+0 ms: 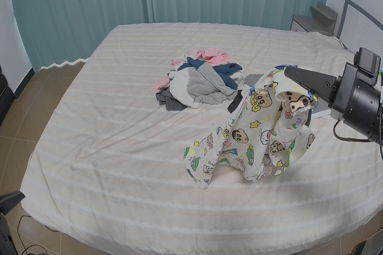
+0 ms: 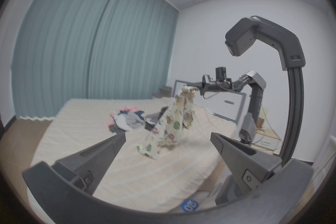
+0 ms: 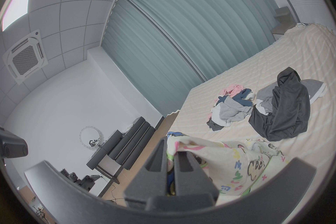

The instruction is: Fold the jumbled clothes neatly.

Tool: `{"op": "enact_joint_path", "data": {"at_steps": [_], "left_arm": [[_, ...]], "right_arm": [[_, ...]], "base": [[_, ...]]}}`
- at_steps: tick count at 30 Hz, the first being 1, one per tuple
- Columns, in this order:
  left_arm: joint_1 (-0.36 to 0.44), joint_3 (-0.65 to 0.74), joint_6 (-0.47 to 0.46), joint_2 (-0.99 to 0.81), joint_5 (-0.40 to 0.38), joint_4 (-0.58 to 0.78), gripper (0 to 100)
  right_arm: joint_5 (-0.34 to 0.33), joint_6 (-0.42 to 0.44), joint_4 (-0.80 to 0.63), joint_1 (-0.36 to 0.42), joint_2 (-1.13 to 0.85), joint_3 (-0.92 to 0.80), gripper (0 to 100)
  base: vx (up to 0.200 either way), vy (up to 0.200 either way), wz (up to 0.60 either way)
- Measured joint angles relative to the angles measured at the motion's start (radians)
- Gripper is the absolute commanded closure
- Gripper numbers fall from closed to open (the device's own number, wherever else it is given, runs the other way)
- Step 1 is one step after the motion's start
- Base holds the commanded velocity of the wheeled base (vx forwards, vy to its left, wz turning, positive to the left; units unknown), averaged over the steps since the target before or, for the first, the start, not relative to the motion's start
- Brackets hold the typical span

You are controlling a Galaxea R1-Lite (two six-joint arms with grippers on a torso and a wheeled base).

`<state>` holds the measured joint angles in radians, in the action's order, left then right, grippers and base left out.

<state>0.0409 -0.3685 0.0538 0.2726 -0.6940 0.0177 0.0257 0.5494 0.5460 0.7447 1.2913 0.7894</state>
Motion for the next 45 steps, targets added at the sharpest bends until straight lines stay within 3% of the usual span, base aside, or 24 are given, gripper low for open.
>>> {"op": "enact_joint_path", "data": {"at_steps": [4, 8, 14, 18, 28, 37, 41, 45], "left_arm": [[0.016, -0.004, -0.045, 0.157, -0.043, 0.011, 0], [0.089, -0.004, -0.091, 0.343, -0.041, 0.016, 0], [0.272, -0.003, -0.133, 0.629, 0.031, -0.038, 0], [0.361, 0.001, -0.144, 0.826, 0.084, -0.203, 0], [0.530, 0.012, -0.157, 1.277, 0.366, -0.686, 0], [0.608, 0.006, -0.144, 1.620, 0.611, -1.139, 0], [0.644, -0.007, -0.108, 1.751, 0.696, -1.269, 0], [0.669, -0.055, -0.083, 1.869, 0.828, -1.361, 0]], "right_arm": [[0.000, -0.012, 0.002, 0.018, 0.014, 0.026, 100], [0.001, -0.024, 0.010, 0.036, 0.038, 0.056, 100], [0.006, -0.041, 0.049, 0.062, 0.083, 0.095, 100], [0.008, -0.047, 0.065, 0.082, 0.106, 0.111, 100], [0.012, -0.055, 0.085, 0.139, 0.129, 0.134, 100], [0.015, -0.057, 0.130, 0.162, 0.134, 0.141, 100], [0.015, -0.057, 0.143, 0.167, 0.136, 0.142, 100], [0.015, -0.057, 0.149, 0.171, 0.136, 0.142, 100]], "base": [[0.000, 0.000, 0.00], [0.000, 0.000, 0.00], [0.000, 0.000, 0.00], [0.000, 0.000, 0.00], [0.000, 0.000, 0.00], [0.000, 0.000, 0.00], [0.000, 0.000, 0.00], [0.000, 0.000, 0.00]]}}
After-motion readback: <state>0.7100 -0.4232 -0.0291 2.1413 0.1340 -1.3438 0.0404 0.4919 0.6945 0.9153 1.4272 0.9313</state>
